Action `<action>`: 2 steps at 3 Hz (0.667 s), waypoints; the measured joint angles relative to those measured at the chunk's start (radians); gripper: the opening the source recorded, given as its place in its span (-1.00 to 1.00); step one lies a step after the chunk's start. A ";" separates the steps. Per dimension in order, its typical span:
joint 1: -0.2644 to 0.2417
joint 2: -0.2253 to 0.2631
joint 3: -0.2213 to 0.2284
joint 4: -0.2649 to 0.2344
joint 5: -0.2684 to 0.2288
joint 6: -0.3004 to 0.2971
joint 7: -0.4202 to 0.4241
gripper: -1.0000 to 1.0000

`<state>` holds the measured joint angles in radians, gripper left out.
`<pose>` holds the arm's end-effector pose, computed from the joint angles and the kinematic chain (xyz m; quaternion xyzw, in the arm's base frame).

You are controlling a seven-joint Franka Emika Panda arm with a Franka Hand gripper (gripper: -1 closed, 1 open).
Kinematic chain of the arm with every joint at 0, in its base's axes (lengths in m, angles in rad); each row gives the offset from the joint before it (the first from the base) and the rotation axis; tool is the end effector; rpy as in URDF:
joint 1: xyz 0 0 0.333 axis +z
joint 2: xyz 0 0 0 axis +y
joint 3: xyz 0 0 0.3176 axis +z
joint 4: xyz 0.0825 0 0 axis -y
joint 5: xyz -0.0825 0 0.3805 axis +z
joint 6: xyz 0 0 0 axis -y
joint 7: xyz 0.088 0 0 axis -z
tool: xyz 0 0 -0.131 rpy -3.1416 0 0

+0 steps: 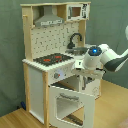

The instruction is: Play with the kitchen

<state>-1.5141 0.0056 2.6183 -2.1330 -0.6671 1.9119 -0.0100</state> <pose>0.2842 0.4346 0.3899 0.7224 0.6177 0.0658 0.3037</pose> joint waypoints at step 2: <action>0.007 -0.012 0.002 0.071 -0.193 0.012 0.043 1.00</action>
<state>-1.5072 -0.0062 2.6203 -2.0620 -0.8597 1.9244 0.0334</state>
